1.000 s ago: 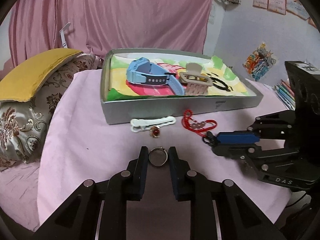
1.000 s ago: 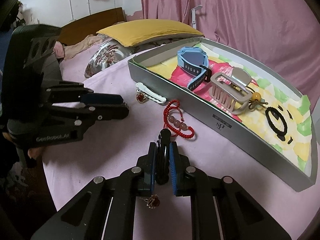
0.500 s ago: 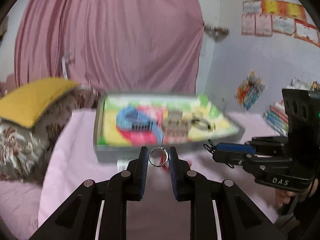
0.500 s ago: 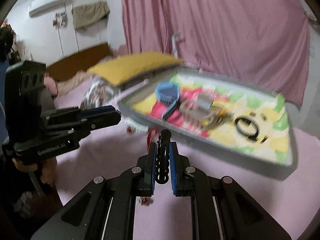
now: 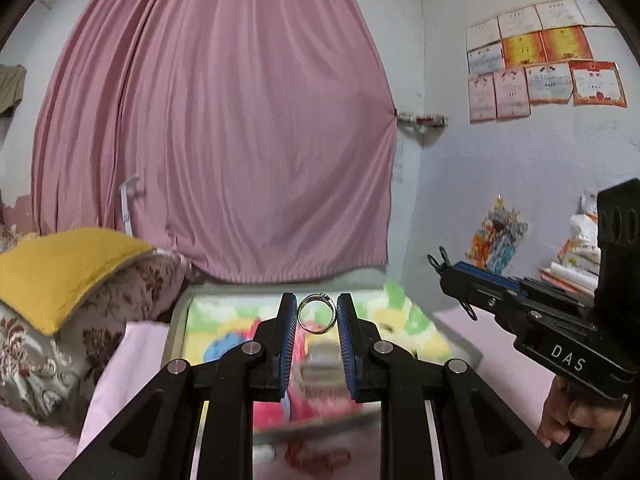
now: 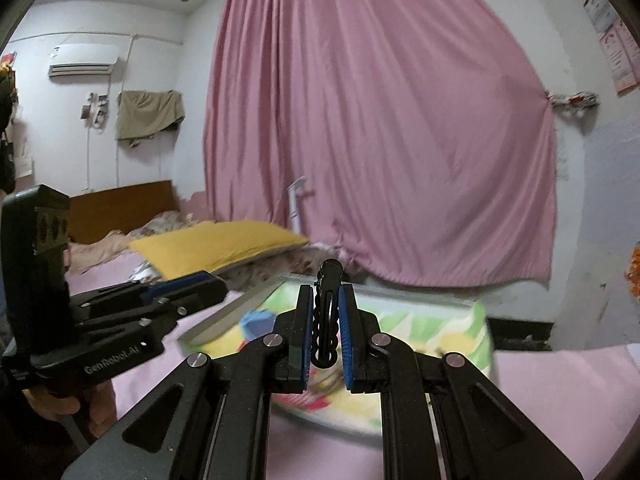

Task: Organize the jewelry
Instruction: 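Lift and carry the silver ring with the left gripper while the right carries the hair clip over the tray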

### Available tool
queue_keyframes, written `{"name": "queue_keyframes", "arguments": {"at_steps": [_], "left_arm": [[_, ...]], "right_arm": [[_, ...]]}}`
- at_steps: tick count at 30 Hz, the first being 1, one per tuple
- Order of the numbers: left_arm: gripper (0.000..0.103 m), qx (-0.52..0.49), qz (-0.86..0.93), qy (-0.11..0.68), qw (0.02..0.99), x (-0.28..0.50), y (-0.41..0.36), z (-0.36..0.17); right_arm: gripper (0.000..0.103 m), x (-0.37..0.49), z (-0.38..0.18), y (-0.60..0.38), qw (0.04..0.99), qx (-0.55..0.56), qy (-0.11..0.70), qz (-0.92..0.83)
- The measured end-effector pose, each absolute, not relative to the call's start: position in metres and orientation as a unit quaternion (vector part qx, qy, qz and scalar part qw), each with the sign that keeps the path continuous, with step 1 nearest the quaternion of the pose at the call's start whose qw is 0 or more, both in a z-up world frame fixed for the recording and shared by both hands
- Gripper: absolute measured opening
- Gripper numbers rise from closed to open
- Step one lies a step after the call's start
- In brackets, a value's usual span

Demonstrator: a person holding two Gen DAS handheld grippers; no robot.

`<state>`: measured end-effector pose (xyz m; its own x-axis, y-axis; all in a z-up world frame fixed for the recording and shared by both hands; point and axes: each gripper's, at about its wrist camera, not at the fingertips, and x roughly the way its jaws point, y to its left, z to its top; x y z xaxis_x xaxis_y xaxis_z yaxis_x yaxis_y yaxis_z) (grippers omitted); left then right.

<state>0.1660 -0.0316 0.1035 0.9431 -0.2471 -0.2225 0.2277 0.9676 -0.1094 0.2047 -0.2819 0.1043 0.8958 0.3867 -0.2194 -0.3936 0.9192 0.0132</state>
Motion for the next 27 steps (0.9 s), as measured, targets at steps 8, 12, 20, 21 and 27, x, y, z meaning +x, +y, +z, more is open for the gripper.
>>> {"name": "queue_keyframes", "arguments": {"at_steps": [8,12,20,21,27], "left_arm": [[0.019,-0.028,-0.105,0.09,0.99,0.203,-0.045,0.108],[0.019,-0.028,-0.101,0.102,0.989,0.22,-0.047,0.101],[0.019,-0.049,-0.1,0.183,0.977,0.252,-0.039,0.081],[0.019,-0.051,-0.101,0.192,0.975,0.254,-0.038,0.079],[0.019,-0.048,-0.108,0.239,0.964,0.264,-0.035,0.066]], "right_arm": [[0.011,0.236,0.114,-0.289,0.982,-0.007,0.099,0.163],[0.011,0.257,0.111,-0.287,0.982,-0.002,0.109,0.157],[0.011,0.291,0.085,-0.291,0.972,0.006,0.181,0.149],[0.011,0.295,0.08,-0.293,0.969,0.01,0.195,0.15],[0.011,0.327,0.048,-0.31,0.941,0.057,0.286,0.171]]}}
